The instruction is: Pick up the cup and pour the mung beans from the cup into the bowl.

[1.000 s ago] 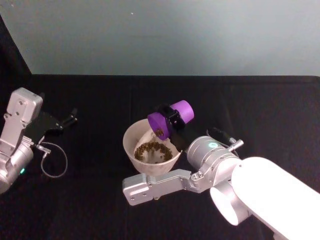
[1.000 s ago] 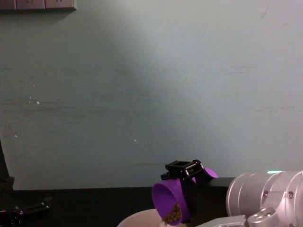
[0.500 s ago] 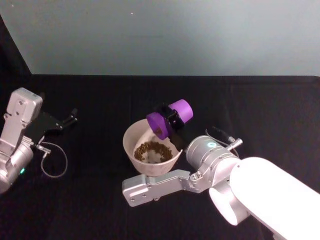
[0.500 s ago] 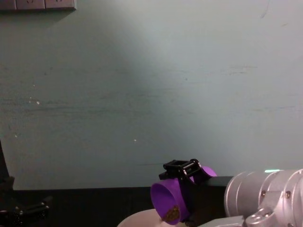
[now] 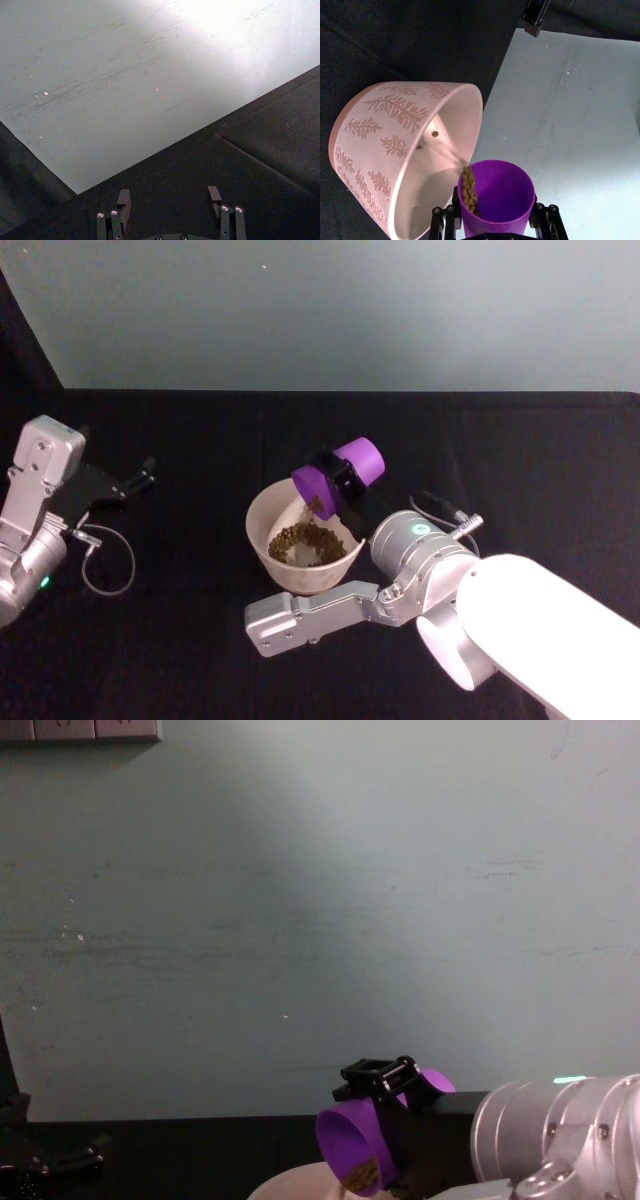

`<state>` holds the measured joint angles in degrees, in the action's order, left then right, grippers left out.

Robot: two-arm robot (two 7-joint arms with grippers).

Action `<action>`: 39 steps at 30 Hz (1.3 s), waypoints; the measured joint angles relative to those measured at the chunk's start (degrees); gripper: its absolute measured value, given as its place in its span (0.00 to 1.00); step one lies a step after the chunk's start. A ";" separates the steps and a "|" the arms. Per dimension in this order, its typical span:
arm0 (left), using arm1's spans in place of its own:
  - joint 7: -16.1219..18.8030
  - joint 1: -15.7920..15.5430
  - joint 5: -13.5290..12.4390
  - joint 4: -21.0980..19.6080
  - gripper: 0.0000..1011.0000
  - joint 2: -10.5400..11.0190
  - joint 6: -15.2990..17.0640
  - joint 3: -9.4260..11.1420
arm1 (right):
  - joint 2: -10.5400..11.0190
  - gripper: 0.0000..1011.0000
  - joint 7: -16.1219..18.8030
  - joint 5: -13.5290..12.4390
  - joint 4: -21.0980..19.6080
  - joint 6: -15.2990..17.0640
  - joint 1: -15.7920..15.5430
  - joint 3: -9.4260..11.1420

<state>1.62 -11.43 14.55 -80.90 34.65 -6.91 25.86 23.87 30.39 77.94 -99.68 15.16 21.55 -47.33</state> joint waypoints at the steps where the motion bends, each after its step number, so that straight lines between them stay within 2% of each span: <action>1: 0.00 0.00 0.00 0.00 0.99 0.00 0.00 0.00 | 0.01 0.72 0.08 0.18 0.00 0.00 0.06 -0.11; 26: 0.00 0.00 0.00 0.00 0.99 0.00 0.00 0.00 | 0.36 0.72 0.83 2.64 -0.14 0.12 0.90 -1.22; 33: 0.00 0.00 0.00 0.00 0.99 0.00 0.00 0.00 | 0.53 0.72 1.18 3.99 -0.22 0.12 1.23 -1.94; 39: 0.00 0.00 0.00 0.00 0.99 0.00 0.00 0.00 | 0.85 0.72 1.91 6.55 -0.18 0.16 1.81 -3.11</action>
<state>1.62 -11.43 14.55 -80.90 34.64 -6.91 25.86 24.72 32.29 84.48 -99.86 15.32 23.37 -50.44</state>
